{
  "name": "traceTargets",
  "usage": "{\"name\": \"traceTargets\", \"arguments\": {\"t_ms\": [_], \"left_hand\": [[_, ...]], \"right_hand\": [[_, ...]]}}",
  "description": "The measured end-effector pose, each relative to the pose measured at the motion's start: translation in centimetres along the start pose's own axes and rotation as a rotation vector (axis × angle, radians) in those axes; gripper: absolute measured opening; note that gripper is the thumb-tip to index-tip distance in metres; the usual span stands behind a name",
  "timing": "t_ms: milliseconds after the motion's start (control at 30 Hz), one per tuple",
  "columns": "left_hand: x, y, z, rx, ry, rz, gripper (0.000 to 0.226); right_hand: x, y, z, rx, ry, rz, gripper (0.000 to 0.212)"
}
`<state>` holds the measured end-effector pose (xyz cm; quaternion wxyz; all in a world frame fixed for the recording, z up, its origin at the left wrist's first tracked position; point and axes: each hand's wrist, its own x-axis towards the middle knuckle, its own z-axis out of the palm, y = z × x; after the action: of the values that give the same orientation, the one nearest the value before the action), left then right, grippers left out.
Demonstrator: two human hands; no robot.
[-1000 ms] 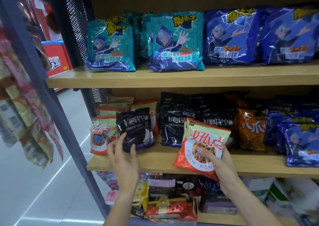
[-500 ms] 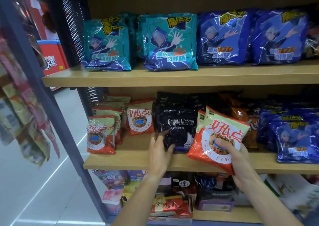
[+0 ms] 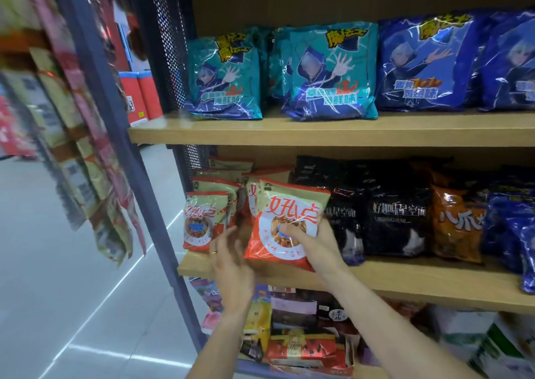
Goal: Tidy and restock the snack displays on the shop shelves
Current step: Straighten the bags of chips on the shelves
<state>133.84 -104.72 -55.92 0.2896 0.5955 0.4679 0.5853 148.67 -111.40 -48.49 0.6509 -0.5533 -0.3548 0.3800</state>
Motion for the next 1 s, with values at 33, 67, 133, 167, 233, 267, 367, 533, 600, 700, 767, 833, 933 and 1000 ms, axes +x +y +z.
{"name": "traceTargets", "arguments": {"t_ms": [33,67,133,167,233,267,367,533,600,700,767,833,933,1000], "left_hand": [[0.4,0.1,-0.6,0.014,-0.01,-0.001,0.051],[0.6,0.1,-1.0,0.033,-0.058,0.005,0.057],[1.1,0.3,-1.5,0.086,-0.199,-0.006,0.064],[1.4,0.3,-1.6,0.108,-0.263,-0.026,0.067],[1.8,0.4,-1.7,0.14,-0.389,-0.076,0.076],[2.0,0.6,-1.7,0.149,-0.438,-0.099,0.081],[2.2,0.8,-1.7,0.126,-0.494,-0.146,0.078],[1.7,0.5,-1.2,0.156,-0.401,-0.091,0.07],[1.5,-0.1,-0.9,0.188,-0.363,-0.041,0.068],[1.0,-1.0,-0.5,0.261,-0.304,0.02,0.066],[0.3,-1.3,-0.4,0.273,-0.276,0.053,0.071],[-0.1,-1.2,-0.3,0.277,-0.262,0.158,0.079],[0.1,-0.7,0.0,0.362,-0.332,0.309,0.076],[0.4,-0.5,0.2,0.393,-0.363,0.314,0.07]], "right_hand": [[1.1,0.3,1.3,-0.023,-0.007,0.02,0.038],[2.4,0.9,2.3,-0.039,-0.002,0.051,0.035],[4.5,2.0,3.5,-0.048,0.016,0.109,0.039],[5.2,2.5,3.8,-0.085,0.026,0.141,0.044],[6.0,3.3,4.0,-0.18,0.032,0.179,0.051],[6.2,3.5,4.0,-0.196,0.033,0.165,0.05],[6.3,3.8,4.0,-0.311,-0.021,0.1,0.034],[5.1,3.7,3.3,-0.497,-0.044,0.026,0.041],[4.1,4.0,3.0,-0.59,-0.007,-0.01,0.052],[2.2,5.2,2.7,-0.759,0.164,-0.146,0.067],[1.5,5.7,2.7,-0.888,0.207,-0.226,0.063],[1.6,5.5,2.9,-0.966,0.204,-0.258,0.052],[2.2,4.9,3.2,-1.022,0.192,-0.285,0.038],[1.6,4.5,2.7,-1.025,0.203,-0.318,0.04]]}}
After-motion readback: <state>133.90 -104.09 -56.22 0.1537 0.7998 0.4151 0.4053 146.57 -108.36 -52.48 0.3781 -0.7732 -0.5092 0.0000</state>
